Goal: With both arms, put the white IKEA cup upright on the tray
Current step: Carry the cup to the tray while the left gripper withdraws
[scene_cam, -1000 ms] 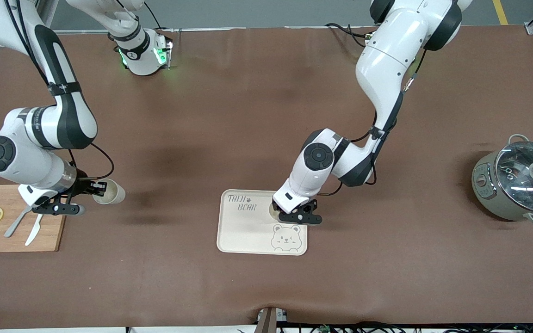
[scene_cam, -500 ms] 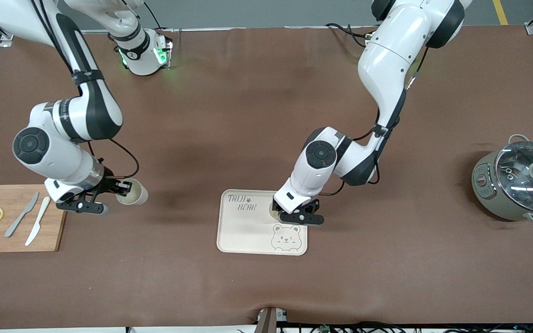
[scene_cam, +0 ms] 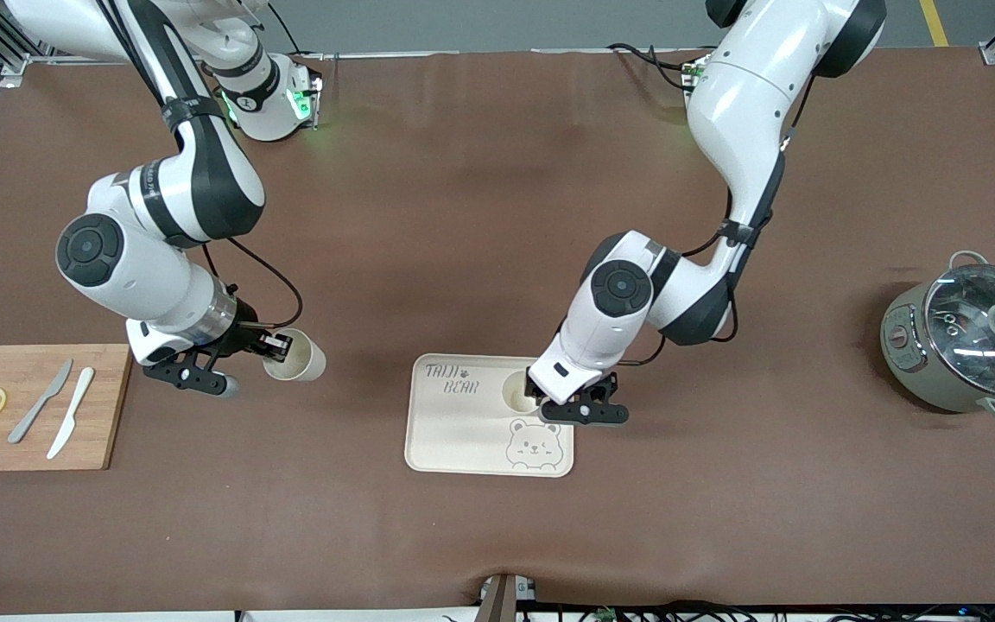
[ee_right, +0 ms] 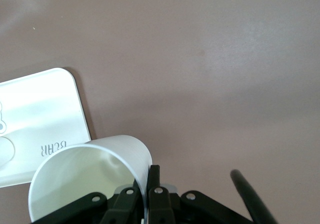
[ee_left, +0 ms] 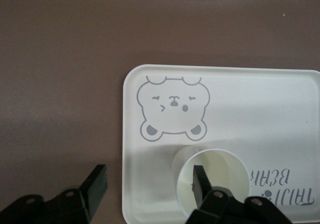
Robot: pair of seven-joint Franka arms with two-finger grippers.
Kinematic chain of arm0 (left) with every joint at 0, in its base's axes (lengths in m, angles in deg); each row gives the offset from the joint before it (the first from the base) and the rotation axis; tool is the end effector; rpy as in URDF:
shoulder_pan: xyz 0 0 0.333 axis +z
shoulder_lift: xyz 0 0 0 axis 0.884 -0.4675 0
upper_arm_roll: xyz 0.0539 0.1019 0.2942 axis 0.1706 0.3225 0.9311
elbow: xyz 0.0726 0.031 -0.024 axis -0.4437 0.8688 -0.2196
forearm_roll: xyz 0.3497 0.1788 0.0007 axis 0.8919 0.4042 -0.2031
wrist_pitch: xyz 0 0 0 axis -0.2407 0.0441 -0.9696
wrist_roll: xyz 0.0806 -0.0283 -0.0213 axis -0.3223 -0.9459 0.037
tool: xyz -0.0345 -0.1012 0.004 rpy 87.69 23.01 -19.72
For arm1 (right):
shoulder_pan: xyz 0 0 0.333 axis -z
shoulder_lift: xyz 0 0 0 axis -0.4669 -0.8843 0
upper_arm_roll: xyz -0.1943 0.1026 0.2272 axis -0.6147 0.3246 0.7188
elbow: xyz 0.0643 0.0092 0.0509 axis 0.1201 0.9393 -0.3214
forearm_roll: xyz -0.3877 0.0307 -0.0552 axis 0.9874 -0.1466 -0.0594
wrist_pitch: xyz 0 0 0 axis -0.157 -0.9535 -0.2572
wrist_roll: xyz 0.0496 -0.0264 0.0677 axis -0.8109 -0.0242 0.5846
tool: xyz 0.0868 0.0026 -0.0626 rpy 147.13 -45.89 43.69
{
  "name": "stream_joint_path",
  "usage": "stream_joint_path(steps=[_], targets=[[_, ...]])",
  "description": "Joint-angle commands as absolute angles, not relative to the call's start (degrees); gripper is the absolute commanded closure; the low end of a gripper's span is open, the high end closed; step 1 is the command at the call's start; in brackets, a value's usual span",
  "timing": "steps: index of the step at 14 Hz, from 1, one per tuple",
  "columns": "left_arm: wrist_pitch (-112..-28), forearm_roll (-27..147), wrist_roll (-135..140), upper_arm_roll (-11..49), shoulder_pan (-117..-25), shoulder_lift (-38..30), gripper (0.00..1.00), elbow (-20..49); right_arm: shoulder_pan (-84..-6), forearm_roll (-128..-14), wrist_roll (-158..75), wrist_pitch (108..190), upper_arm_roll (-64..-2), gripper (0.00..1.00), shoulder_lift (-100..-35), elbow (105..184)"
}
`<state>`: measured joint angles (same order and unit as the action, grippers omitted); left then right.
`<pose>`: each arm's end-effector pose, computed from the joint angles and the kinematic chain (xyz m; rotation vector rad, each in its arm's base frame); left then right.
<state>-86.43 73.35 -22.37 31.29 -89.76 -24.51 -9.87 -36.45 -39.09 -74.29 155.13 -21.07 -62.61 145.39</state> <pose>0.6518 -0.4040 0.2864 2.9959 -0.0627 0.2900 0.6284 0.1675 0.3975 -2.9818 0.4202 -0.0166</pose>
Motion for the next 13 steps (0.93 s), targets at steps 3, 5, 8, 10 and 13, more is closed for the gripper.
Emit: stream_joint_path(steps=[3,5,8,10,13], targets=[[-81.0,73.2,-16.0,30.7,-86.3,-20.9,0.22,-9.1,-42.7,-40.0,-88.5,155.5,-21.5,1.0,-67.1,139.1],[-80.1,73.1,-13.2,30.7,-84.6,-20.8,0.21,-9.0,-45.5,-39.7,-93.7,155.6,-21.6,1.0,-70.5,135.6],[-79.6,73.0,-8.8,30.3,-81.8,-20.4,0.19,-7.2,-49.4,-38.6,-102.0,158.1,-21.9,1.0,-75.9,130.4],[-79.6,73.0,-5.1,29.6,-79.0,-19.7,0.19,-5.6,-50.5,-36.1,-107.4,158.2,-21.9,1.0,-80.1,126.8],[-80.0,72.9,0.8,27.5,-73.3,-18.6,0.19,-4.0,-51.9,-32.6,-111.3,162.0,-21.9,1.0,-83.4,125.7]])
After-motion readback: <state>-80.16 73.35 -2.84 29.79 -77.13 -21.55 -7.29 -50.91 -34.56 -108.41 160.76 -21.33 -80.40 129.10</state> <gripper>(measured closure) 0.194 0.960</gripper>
